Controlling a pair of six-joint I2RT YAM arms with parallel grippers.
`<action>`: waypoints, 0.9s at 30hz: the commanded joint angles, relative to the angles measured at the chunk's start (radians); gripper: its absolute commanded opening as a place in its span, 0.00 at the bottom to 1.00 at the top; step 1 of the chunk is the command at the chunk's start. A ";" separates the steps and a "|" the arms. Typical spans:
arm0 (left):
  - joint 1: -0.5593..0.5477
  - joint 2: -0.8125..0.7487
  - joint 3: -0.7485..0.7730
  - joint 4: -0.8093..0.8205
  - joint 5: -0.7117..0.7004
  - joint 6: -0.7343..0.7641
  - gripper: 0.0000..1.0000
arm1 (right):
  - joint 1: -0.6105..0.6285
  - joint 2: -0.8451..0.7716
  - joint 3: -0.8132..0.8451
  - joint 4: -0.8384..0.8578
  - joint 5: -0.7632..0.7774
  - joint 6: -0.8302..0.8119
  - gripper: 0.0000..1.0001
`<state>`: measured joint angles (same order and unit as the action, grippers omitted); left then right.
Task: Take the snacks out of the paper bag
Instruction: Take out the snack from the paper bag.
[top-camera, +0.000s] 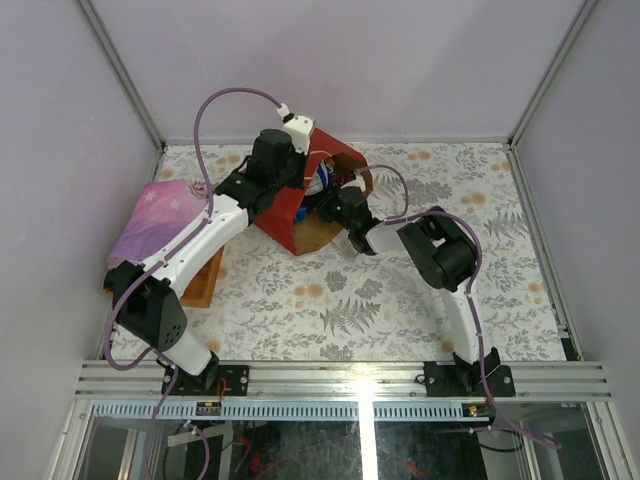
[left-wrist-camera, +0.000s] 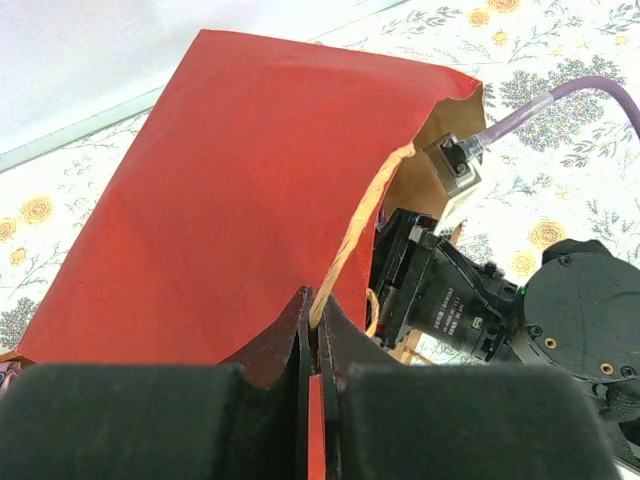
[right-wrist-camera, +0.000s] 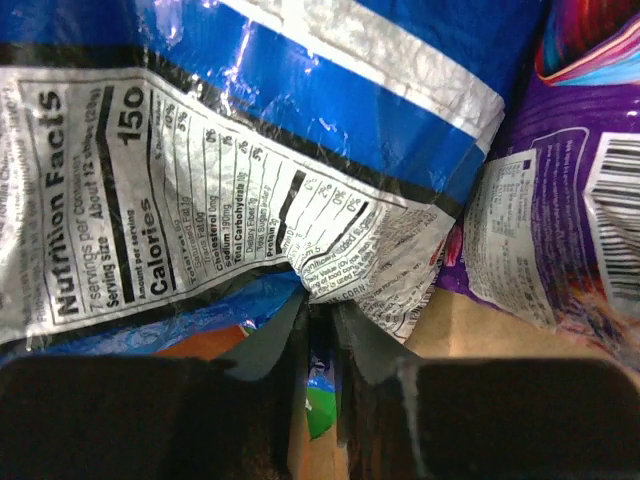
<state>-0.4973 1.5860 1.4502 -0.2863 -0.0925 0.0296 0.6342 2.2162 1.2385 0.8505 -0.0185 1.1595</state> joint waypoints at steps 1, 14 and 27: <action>0.009 -0.016 -0.004 0.052 0.009 -0.012 0.03 | 0.012 0.017 0.080 0.073 -0.009 0.015 0.07; 0.026 -0.013 0.005 0.050 -0.002 -0.020 0.03 | 0.027 -0.439 -0.236 -0.144 -0.063 -0.154 0.00; 0.055 0.011 0.037 0.038 0.007 -0.052 0.02 | 0.068 -1.256 -0.500 -0.820 0.190 -0.530 0.00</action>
<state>-0.4503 1.5894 1.4544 -0.2882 -0.0925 -0.0010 0.7002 1.1431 0.7109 0.2401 0.0071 0.7864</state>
